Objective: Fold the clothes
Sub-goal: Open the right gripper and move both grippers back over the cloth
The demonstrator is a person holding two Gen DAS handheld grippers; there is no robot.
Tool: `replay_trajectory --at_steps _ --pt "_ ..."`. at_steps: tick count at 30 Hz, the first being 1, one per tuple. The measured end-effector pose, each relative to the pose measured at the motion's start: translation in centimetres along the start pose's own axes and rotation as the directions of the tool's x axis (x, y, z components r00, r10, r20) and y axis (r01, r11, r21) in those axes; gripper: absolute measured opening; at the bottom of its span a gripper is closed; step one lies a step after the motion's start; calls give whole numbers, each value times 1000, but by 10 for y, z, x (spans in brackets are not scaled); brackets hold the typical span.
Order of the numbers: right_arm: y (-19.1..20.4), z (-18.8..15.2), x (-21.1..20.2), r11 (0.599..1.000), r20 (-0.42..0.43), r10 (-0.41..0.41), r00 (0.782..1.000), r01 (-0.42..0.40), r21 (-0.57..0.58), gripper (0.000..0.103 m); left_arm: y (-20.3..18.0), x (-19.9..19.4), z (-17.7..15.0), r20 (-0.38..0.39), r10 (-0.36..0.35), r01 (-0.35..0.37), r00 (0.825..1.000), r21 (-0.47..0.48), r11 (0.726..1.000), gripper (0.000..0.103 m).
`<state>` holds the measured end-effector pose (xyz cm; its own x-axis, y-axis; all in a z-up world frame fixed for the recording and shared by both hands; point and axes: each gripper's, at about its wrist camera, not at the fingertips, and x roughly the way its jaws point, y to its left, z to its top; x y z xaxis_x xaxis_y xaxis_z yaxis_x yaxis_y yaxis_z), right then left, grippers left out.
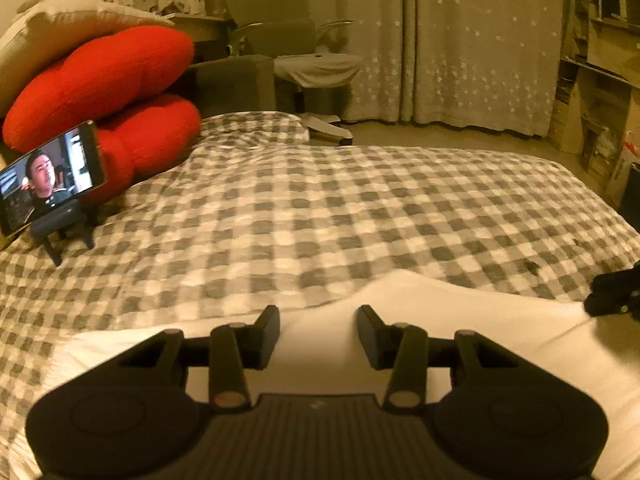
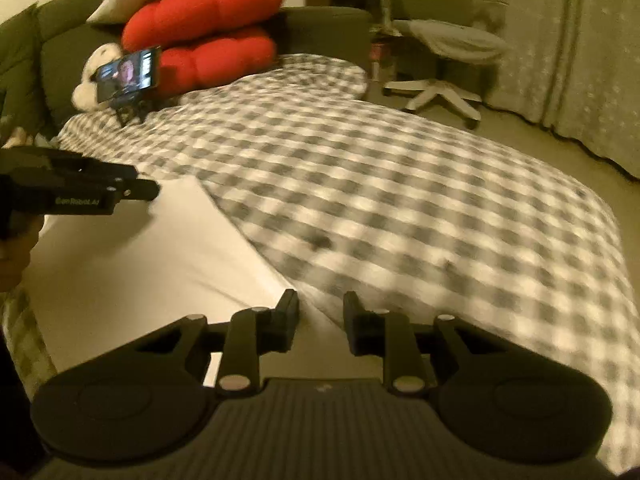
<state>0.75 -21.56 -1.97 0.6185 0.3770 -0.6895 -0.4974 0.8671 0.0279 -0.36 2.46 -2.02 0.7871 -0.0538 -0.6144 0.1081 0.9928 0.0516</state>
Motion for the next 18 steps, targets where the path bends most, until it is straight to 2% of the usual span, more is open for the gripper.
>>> replay_trajectory --at_steps 5,10,14,18 --pt "-24 -14 -17 997 0 -62 998 62 36 25 -15 1 -5 12 22 -23 1000 38 999 45" --pt "-39 -20 -24 987 -11 -139 990 140 74 25 -10 -2 -3 9 20 -20 1000 -2 1000 45" --pt "-34 -20 -36 986 21 -98 995 95 134 26 -14 -13 -7 21 14 -14 1000 -4 1000 45" --pt "-2 -26 -48 992 72 -48 996 39 117 30 -17 -20 -15 17 -11 11 1000 -10 1000 45"
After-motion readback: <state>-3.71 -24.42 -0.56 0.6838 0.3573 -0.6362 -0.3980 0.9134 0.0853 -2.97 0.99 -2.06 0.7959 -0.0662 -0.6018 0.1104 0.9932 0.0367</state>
